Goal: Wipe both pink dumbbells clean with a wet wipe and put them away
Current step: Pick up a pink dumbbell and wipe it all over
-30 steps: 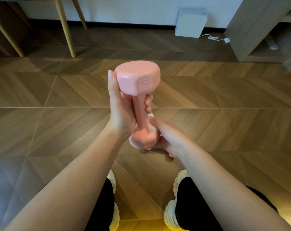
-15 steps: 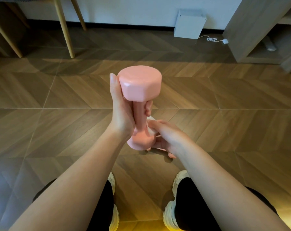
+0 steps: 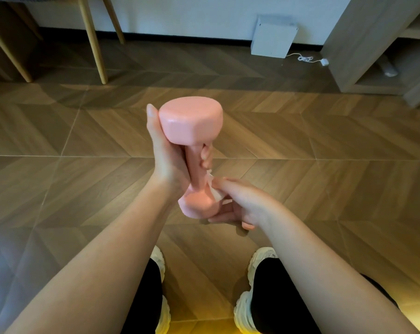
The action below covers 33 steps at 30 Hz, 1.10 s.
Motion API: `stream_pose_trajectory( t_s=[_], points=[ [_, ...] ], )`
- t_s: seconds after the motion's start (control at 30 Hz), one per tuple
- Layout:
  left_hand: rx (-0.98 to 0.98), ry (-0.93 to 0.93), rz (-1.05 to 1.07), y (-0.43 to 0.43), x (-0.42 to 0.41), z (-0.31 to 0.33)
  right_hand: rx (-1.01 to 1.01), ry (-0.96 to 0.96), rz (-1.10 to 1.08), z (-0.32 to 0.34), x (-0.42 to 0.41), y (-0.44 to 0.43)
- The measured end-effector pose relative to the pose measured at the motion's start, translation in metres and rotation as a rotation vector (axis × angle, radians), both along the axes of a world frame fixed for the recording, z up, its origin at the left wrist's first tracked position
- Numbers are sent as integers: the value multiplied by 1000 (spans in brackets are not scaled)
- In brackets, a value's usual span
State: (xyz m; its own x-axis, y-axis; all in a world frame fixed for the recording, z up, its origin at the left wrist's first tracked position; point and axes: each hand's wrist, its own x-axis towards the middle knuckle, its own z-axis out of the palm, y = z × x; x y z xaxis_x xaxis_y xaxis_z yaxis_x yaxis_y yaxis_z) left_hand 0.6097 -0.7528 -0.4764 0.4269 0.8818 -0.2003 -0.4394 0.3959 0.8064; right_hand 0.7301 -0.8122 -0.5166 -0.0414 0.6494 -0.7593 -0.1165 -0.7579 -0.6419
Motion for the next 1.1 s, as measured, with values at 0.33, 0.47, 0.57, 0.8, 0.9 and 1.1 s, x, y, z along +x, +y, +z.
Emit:
stream_pose_trajectory(
  t_s=[0.33, 0.47, 0.57, 0.8, 0.9, 1.1],
  points=[
    [108, 313, 33, -9, -6, -10, -55, 17, -12, -5, 1, -2],
    [48, 231, 62, -11, -1, -4, -92, -78, 39, -11, -10, -1],
    [16, 122, 35, -9, -4, -1, -92, -62, 90, -10, -9, -2],
    [32, -15, -92, -4, -10, -6, -105, -139, 144, -6, -3, 0],
    [61, -54, -133, -3, -6, -7, -82, -252, 150, 0, -6, 3],
    [-38, -135, -133, 0, -7, -4, 622, -561, 88, -9, 5, 0]
  ],
)
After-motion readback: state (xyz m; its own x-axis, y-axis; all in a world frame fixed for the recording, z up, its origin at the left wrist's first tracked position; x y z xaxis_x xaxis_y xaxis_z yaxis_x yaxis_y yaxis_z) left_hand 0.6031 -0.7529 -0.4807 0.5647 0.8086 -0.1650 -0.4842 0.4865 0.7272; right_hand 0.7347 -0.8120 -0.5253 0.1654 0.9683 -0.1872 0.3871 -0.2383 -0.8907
